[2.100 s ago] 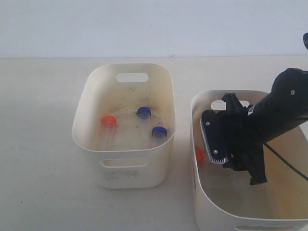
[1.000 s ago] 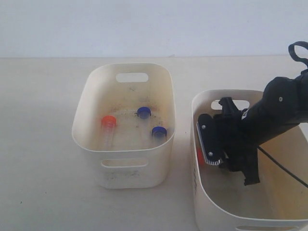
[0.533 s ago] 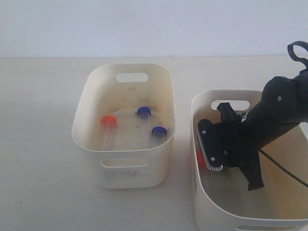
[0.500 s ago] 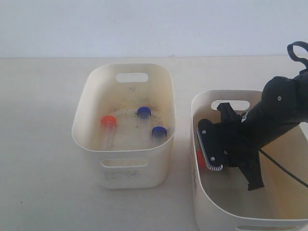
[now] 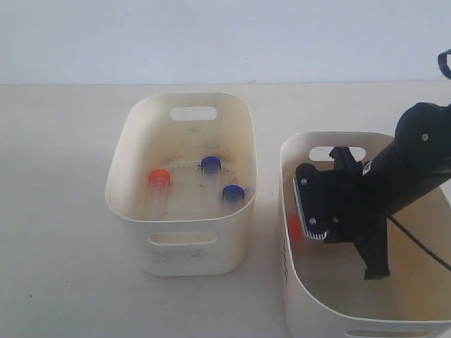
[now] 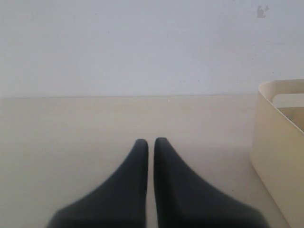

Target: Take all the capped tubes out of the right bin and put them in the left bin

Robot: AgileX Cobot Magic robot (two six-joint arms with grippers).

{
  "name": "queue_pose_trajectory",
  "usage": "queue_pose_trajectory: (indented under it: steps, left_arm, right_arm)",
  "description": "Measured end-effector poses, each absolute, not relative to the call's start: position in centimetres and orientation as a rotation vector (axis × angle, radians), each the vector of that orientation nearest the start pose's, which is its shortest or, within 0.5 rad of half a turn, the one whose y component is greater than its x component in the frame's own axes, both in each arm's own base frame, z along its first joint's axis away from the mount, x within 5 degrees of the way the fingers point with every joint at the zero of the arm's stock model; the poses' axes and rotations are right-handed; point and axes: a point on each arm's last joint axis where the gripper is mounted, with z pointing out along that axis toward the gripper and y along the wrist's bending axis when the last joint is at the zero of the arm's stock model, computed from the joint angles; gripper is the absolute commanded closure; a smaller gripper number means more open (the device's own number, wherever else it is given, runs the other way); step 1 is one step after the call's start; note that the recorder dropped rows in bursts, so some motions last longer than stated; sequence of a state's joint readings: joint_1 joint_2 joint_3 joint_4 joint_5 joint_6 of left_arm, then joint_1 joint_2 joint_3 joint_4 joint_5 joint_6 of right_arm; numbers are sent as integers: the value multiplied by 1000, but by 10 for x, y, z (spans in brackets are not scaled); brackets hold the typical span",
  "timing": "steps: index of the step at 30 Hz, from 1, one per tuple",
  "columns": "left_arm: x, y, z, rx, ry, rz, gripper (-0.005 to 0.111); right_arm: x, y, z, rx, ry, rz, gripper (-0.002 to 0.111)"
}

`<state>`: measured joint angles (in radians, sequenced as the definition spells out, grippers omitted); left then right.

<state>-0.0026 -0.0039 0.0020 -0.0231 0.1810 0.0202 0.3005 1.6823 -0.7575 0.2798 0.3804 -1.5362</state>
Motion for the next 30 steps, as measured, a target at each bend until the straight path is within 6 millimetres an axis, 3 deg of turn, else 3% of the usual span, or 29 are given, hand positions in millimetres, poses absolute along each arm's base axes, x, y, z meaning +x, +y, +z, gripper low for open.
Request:
queue_pose_trajectory:
  steps: [12, 22, 25, 30]
  left_arm:
    - [56, -1, 196, 3, 1663, -7, 103]
    - [56, -1, 196, 3, 1663, -7, 103]
    - [56, -1, 196, 3, 1663, -7, 103]
    - [56, -1, 196, 3, 1663, -7, 103]
  right_arm:
    - [257, 89, 193, -1760, 1990, -150, 108]
    - [238, 81, 246, -1402, 2030, -154, 108]
    - [233, 82, 266, -1214, 2029, -93, 108]
    - [234, 98, 305, -862, 2003, 208, 108]
